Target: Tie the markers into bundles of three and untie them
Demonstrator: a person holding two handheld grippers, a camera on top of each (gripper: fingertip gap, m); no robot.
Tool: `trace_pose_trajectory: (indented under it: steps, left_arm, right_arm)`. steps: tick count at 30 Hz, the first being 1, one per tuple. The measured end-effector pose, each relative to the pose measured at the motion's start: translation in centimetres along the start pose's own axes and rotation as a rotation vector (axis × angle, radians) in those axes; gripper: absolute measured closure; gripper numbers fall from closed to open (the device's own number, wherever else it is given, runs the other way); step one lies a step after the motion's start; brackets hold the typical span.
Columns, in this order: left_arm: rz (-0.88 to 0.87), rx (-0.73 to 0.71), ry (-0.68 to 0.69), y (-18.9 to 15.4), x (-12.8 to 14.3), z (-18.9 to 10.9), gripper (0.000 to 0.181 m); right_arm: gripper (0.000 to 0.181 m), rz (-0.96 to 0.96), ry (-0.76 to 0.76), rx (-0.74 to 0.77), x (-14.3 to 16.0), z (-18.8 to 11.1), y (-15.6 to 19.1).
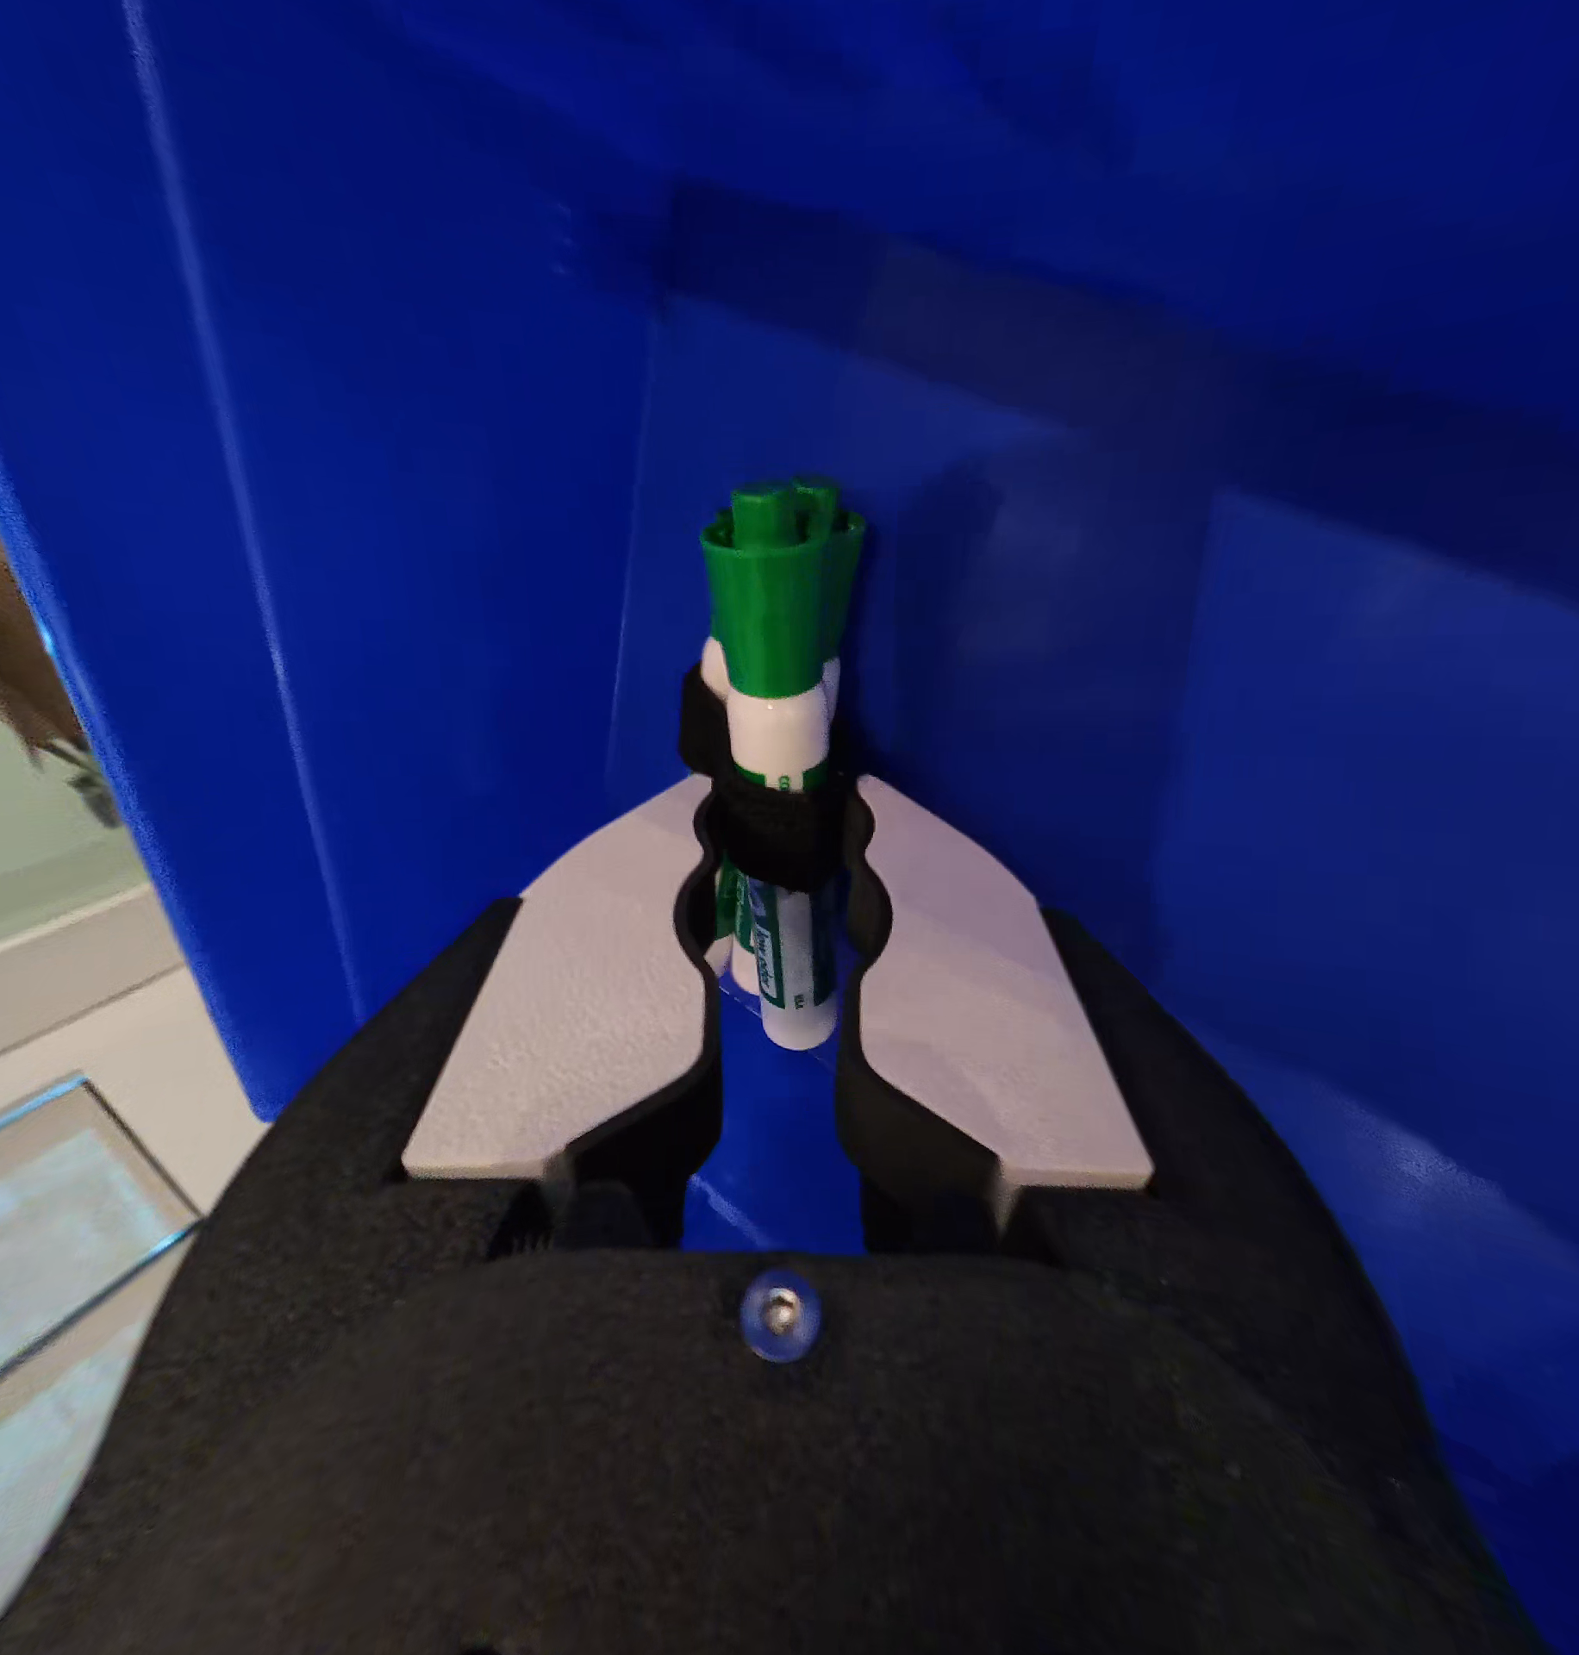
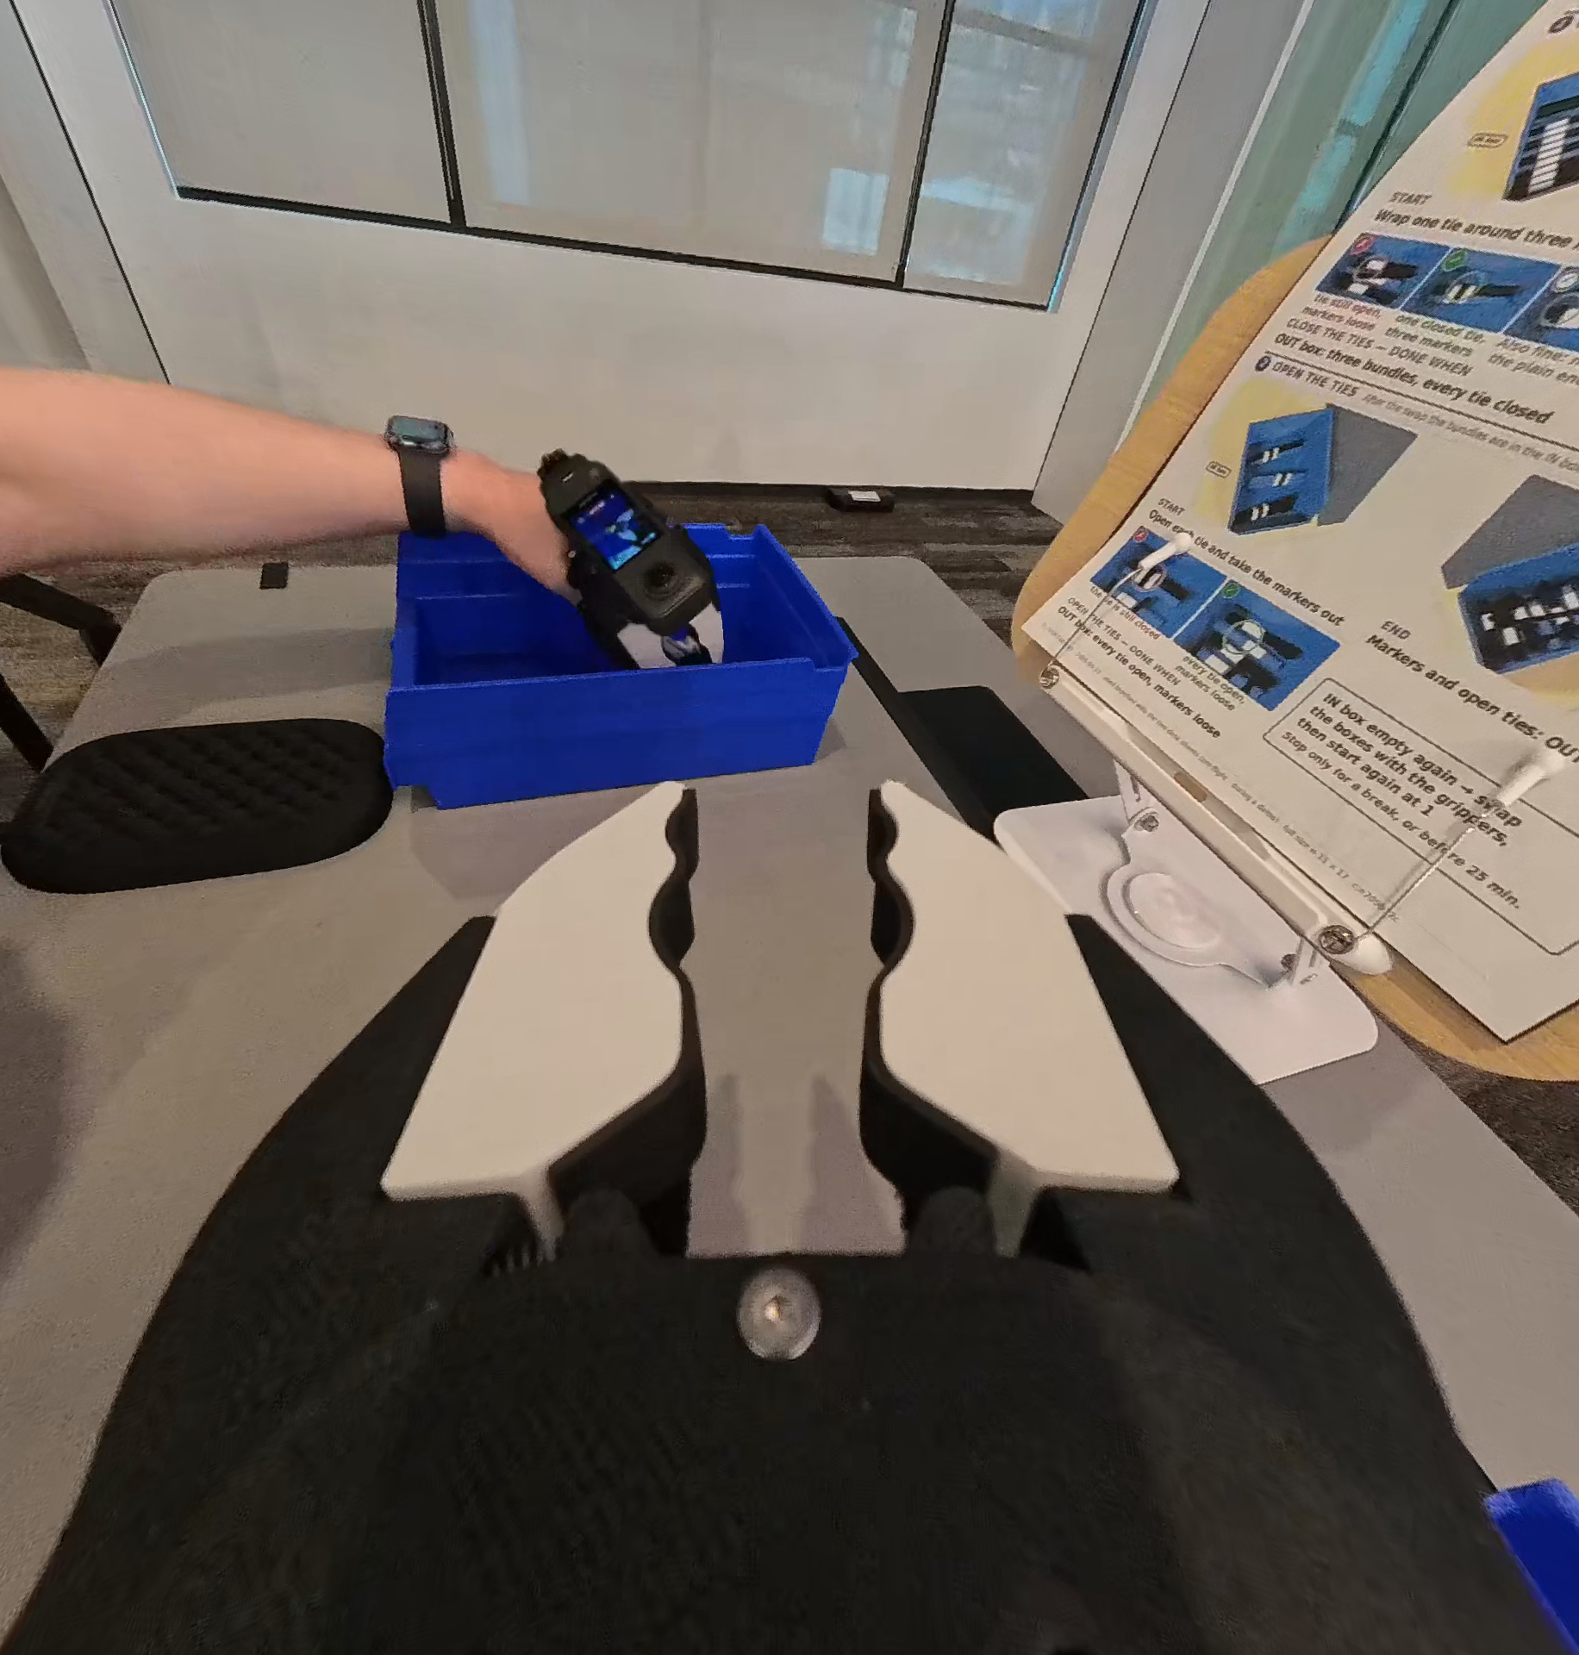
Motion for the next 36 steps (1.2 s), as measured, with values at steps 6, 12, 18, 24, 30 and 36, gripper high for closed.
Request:
trace_pose_trajectory:
  steps: [6, 12, 18, 24, 30, 36]
  left_arm:
    - [-0.103, 0.079, 0.041, 0.9, 0.8, -2.1, 0.157]
    - [-0.185, 0.034, -0.036, 3.6, -0.7, -10.9, 0.157]
    - [-0.384, 0.183, -0.157, -1.2, -10.5, -19.4, 0.157]
    - [-0.323, 0.359, -0.139, -10.3, -19.5, -17.8, 0.157]
    - [-0.292, 0.702, -0.082, -18.0, -22.1, -15.2, 0.157]
    - [-0.471, 1.268, -0.138, -20.5, -23.3, -16.6, 0.157]
  right_arm:
    - [0.144, 0.020, 0.004, -0.006, 0.4, -0.2, -0.4]
    - [0.145, 0.085, 0.042, -0.007, 1.6, 0.2, -1.2]
    - [0.145, 0.122, 0.114, -0.032, 2.7, 0.9, -0.7]
    - [0.147, 0.233, 0.129, -0.072, 4.4, 1.5, 1.5]
    - [0.147, 0.249, 0.254, -0.050, 10.2, 3.2, 5.6]
    - [0.151, -0.119, 0.309, 0.066, 10.6, 3.4, 8.9]
Point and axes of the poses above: each gripper's, where its closed fingertips meet, z out along the fingers, x out of its underside, y = z × x across the jaws, the point moved 2 cm from there along -z, back along the fingers, and after that the axes turned 4 degrees about y, right-handed, at the moved point
